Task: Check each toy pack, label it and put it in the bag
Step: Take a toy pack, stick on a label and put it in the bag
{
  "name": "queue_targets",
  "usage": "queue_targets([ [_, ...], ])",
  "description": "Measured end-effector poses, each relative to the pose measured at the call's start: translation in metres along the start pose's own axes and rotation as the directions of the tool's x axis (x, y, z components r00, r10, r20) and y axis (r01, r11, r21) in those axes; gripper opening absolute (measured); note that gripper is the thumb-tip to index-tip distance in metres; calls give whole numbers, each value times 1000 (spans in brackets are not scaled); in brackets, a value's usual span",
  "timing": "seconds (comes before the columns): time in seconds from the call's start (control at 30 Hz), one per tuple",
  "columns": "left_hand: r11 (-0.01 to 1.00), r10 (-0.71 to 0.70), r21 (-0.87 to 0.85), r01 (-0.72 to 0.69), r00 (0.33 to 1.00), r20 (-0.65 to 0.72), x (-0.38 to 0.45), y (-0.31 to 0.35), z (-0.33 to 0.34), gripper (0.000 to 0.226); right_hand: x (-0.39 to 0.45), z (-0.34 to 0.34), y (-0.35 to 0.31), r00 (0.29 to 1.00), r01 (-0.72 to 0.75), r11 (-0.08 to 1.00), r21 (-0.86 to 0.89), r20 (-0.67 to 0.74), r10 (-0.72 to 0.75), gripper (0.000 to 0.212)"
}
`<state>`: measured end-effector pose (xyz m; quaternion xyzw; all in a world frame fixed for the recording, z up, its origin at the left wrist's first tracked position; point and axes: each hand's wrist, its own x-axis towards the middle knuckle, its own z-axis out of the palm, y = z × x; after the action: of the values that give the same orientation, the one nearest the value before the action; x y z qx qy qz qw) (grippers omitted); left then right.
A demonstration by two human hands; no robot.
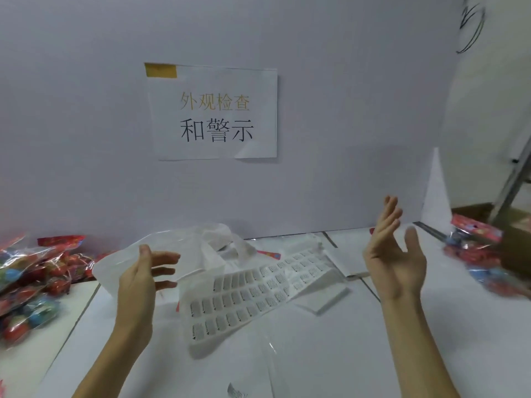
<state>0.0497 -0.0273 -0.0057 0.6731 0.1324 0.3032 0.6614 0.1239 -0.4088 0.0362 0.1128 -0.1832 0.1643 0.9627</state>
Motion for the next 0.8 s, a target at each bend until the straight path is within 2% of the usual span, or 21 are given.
queue_targets([
  [0.07, 999, 10, 37, -9, 1000, -14, -1, 1, 1, 58, 5, -8, 9, 994, -50, 993, -108, -101, 39, 47],
  [0.13, 996, 48, 75, -44, 998, -50, -2, 2, 1, 50, 13, -17, 24, 972, -123, 941, -316, -230, 50, 45],
  [0.2, 986, 111, 134, -95, 987, -115, -1, 3, -1, 35, 20, -30, 44, 948, -227, 840, -492, -310, 74, 44],
  [0.3, 918, 239, 368, -147, 946, -218, 5, 1, -13, 11, 23, -50, 78, 900, -393, 657, -643, -416, 132, 45],
  [0.4, 727, 389, 677, -118, 883, -264, 19, -6, -36, 25, 21, -65, 101, 845, -526, 491, -695, -492, 208, 44],
  [0.5, 504, 461, 862, 55, 827, -322, 29, -13, -68, 38, 20, -72, 113, 811, -583, 410, -702, -528, 249, 45],
  [0.53, 426, 437, 893, 146, 831, -344, 32, -17, -79, 44, 19, -73, 115, 809, -587, 390, -709, -531, 252, 45],
  [0.63, 195, 233, 908, 370, 882, -410, 34, -30, -104, 62, 18, -74, 119, 813, -582, 375, -721, -524, 254, 47],
  [0.7, 34, 159, 913, 406, 900, -406, 35, -35, -107, 67, 18, -75, 121, 813, -582, 368, -725, -521, 260, 46],
  [0.8, -119, 137, 919, 376, 923, -360, 36, -35, -103, 68, 17, -77, 124, 803, -596, 349, -724, -529, 274, 45],
])
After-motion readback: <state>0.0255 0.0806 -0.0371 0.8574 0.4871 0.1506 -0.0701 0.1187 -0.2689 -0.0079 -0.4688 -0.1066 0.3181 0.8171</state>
